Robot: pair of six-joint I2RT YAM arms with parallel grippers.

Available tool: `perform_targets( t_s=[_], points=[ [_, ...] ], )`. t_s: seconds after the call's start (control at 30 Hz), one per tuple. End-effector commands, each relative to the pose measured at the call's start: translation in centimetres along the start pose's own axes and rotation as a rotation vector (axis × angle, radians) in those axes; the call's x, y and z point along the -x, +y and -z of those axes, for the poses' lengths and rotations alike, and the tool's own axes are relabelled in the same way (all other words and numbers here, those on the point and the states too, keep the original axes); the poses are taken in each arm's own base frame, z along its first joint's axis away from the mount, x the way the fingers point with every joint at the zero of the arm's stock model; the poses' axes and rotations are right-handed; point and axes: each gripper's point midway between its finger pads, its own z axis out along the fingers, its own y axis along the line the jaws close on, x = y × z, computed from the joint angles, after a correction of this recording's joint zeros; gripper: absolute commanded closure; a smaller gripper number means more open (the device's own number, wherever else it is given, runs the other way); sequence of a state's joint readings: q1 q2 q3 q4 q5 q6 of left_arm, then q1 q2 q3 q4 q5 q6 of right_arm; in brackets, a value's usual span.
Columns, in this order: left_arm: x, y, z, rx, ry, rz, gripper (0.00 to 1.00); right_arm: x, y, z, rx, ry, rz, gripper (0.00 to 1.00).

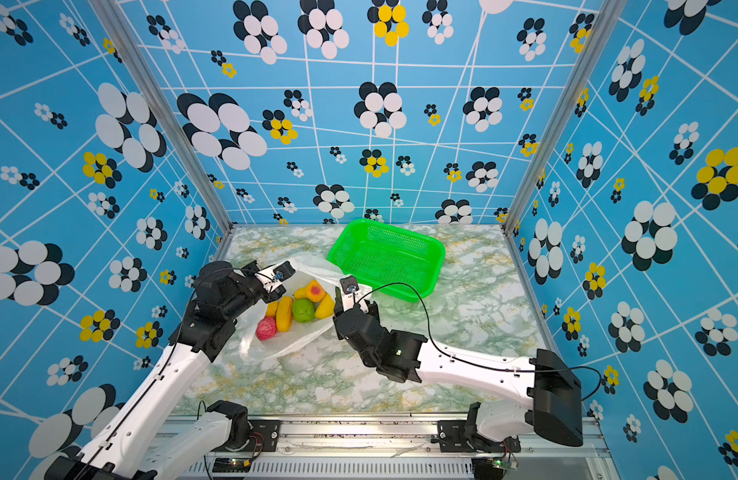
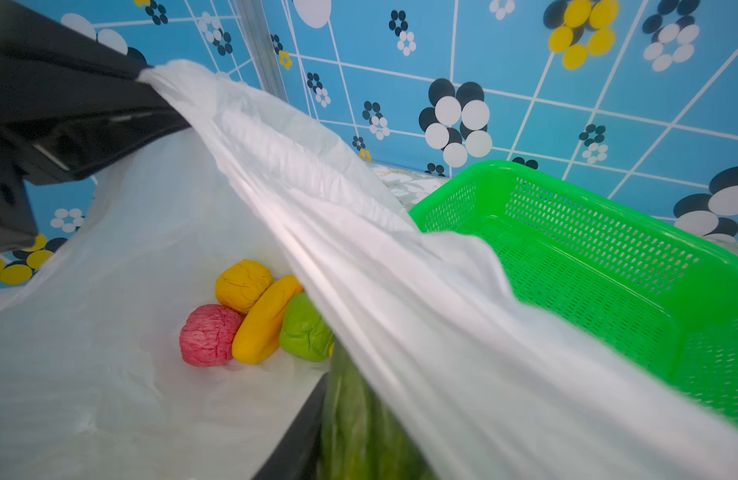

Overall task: Untie the knot of the plastic bag and take out the fruit
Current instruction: 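Lift the papaya out of the bag with the right gripper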

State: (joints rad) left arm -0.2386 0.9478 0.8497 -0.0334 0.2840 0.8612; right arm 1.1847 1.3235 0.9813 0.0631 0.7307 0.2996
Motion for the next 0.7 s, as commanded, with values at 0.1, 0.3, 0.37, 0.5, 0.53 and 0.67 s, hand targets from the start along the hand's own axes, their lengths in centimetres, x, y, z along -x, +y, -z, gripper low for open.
perform_targets(
  t_s=[0.1,0.3,0.37,0.5,0.53,0.67],
  points=[
    [0.6,0.1,0.5,0.01,-0.009,-0.009,1.0,1.6,-4.4,0.8,-0.07,-0.082,-0.068,0.82],
    [0.5,0.4,0.4,0.014,-0.006,0.004,1.0,-0.5,0.8,-0.4,0.174,-0.002,-0.053,0.86],
    [0.7,0.4,0.6,0.019,-0.011,0.002,1.0,-1.4,3.0,-0.7,0.233,0.035,-0.048,0.89],
    [0.7,0.7,0.5,0.027,-0.012,0.007,1.0,-1.7,6.8,0.3,0.396,0.047,-0.04,0.88],
    [0.5,0.9,0.4,0.03,-0.003,0.015,1.0,-1.6,7.8,0.9,0.439,0.04,-0.014,0.88],
    [0.2,1.4,0.4,0.046,0.022,0.035,1.0,-0.3,10.3,3.9,0.549,-0.015,0.079,0.89]
  ],
)
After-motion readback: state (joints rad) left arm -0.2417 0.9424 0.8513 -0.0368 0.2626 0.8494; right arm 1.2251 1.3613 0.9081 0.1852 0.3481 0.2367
